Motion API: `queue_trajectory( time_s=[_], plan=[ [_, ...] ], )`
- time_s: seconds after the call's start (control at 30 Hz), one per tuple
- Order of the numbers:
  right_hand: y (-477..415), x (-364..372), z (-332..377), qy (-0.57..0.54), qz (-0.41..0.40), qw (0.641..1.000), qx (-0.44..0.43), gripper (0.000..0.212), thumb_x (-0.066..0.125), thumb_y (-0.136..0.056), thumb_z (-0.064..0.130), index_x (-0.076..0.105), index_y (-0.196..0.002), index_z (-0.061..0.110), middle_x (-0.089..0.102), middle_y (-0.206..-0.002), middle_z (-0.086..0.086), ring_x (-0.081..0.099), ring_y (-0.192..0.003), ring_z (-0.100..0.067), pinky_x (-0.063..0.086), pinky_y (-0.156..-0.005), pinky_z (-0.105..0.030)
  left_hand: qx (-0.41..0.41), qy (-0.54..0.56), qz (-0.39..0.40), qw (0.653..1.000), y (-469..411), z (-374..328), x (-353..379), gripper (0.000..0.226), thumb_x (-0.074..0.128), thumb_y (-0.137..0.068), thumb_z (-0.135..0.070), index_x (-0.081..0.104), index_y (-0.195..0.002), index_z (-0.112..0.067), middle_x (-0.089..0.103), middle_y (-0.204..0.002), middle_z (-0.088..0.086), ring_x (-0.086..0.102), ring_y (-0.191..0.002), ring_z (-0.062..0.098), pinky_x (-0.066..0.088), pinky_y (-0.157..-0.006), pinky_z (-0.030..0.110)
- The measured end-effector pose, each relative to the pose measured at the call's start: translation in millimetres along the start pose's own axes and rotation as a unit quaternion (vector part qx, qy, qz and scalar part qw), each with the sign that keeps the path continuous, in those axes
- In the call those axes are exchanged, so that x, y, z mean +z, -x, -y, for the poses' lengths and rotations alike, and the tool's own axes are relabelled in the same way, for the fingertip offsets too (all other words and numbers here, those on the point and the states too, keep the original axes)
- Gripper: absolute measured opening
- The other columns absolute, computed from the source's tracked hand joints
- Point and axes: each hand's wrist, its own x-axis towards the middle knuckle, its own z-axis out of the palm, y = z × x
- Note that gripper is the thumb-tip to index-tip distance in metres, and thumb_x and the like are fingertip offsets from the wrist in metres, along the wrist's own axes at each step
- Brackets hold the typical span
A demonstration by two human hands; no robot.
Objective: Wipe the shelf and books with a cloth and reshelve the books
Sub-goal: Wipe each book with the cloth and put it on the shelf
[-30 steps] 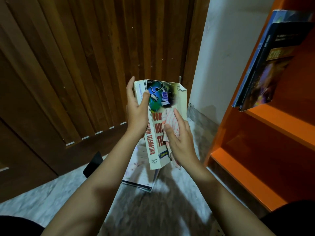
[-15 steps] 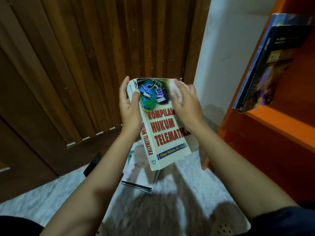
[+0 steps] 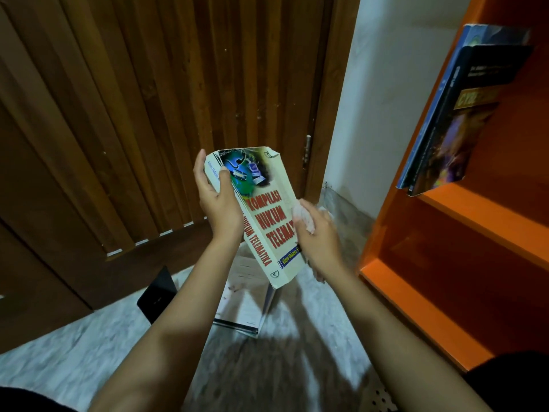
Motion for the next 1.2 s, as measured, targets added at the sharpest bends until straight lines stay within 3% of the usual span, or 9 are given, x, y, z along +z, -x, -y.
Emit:
queue_trajectory(
  time_s=[0.2,0.33,0.43,0.57,0.7,0.83,0.93,1.07,1.2],
  plan=[
    [48,12,-7,-0.114,0.129,0.967,-0.189,0.038,0.059,-0.092,0.020,0.055,-0.129,0.023,0.056,-0.126,0.003,0.049,-0.123,-0.008,0.043,-0.101,-0.021,0.022,-0.026,-0.013,0.999,-5,3,-10,0.045,0.046,-0.098,-0.015,0.034,-0.139,-0.028,0.056,-0.111,-0.019,0.065,-0.101,0.018,0.057,-0.077,0.037],
    [46,4,-28,-0.069,0.063,0.991,-0.101,0.038,0.058,-0.093,0.020,0.052,-0.127,0.035,0.056,-0.117,0.008,0.051,-0.109,0.006,0.041,-0.087,-0.009,0.028,-0.019,0.011,0.999,-5,-2,-16,0.044,0.046,-0.098,-0.016,0.034,-0.138,-0.029,0.054,-0.117,-0.018,0.064,-0.105,0.022,0.058,-0.077,0.039],
    [24,-10,-17,-0.087,0.009,0.995,-0.045,0.042,0.057,-0.092,0.015,0.049,-0.126,0.038,0.049,-0.117,0.007,0.048,-0.105,0.006,0.046,-0.084,-0.017,0.027,0.013,0.060,0.998,-4,-8,-13,0.043,0.044,-0.099,-0.014,0.034,-0.138,-0.027,0.051,-0.132,0.004,0.062,-0.109,0.029,0.059,-0.072,0.033],
    [-4,-49,16,-0.220,0.085,0.972,0.006,0.050,0.058,-0.091,0.015,0.045,-0.133,0.037,0.055,-0.124,0.001,0.062,-0.107,-0.020,0.058,-0.078,-0.038,0.039,0.042,0.143,0.988,1,-25,5,0.042,0.043,-0.099,-0.011,0.035,-0.136,-0.027,0.051,-0.132,0.016,0.065,-0.099,0.029,0.057,-0.062,0.024],
    [-16,-96,39,-0.297,0.129,0.945,0.038,0.055,0.060,-0.088,0.004,0.044,-0.136,0.025,0.063,-0.115,-0.002,0.069,-0.091,-0.011,0.055,-0.065,-0.021,0.058,0.061,0.220,0.972,9,-45,37,0.040,0.040,-0.099,-0.007,0.034,-0.134,-0.024,0.051,-0.129,0.017,0.066,-0.093,0.020,0.055,-0.062,0.022],
    [-15,-123,35,-0.318,0.029,0.947,0.023,0.052,0.064,-0.083,0.001,0.051,-0.128,0.023,0.063,-0.116,-0.004,0.067,-0.097,-0.015,0.056,-0.069,-0.022,0.089,0.055,0.287,0.952,18,-60,75,0.040,0.036,-0.099,-0.005,0.029,-0.137,-0.016,0.048,-0.128,0.009,0.065,-0.094,0.011,0.053,-0.067,0.019],
    [-13,-152,32,-0.306,-0.046,0.951,-0.011,0.050,0.072,-0.079,0.009,0.055,-0.116,0.038,0.057,-0.127,-0.001,0.059,-0.111,-0.021,0.058,-0.076,-0.031,0.116,0.045,0.351,0.928,30,-66,109,0.041,0.029,-0.100,-0.002,0.022,-0.138,-0.016,0.054,-0.110,-0.010,0.066,-0.091,0.004,0.054,-0.072,0.020],
    [-12,-204,34,-0.296,-0.125,0.946,-0.049,0.048,0.064,-0.084,0.004,0.051,-0.119,0.035,0.055,-0.112,0.017,0.060,-0.096,-0.005,0.053,-0.056,-0.018,0.163,0.022,0.407,0.899,44,-62,160,0.045,0.029,-0.099,-0.023,0.016,-0.140,-0.032,0.064,-0.112,-0.016,0.066,-0.099,0.015,0.054,-0.084,0.048],
    [-25,-247,21,-0.303,-0.164,0.936,-0.072,0.048,0.063,-0.084,0.002,0.054,-0.120,0.031,0.061,-0.121,-0.007,0.064,-0.104,-0.023,0.059,-0.071,-0.033,0.217,0.010,0.392,0.894,60,-59,210,0.047,0.030,-0.093,-0.047,0.016,-0.135,-0.061,0.042,-0.143,0.011,0.058,-0.117,0.025,0.049,-0.092,0.054]
  ],
)
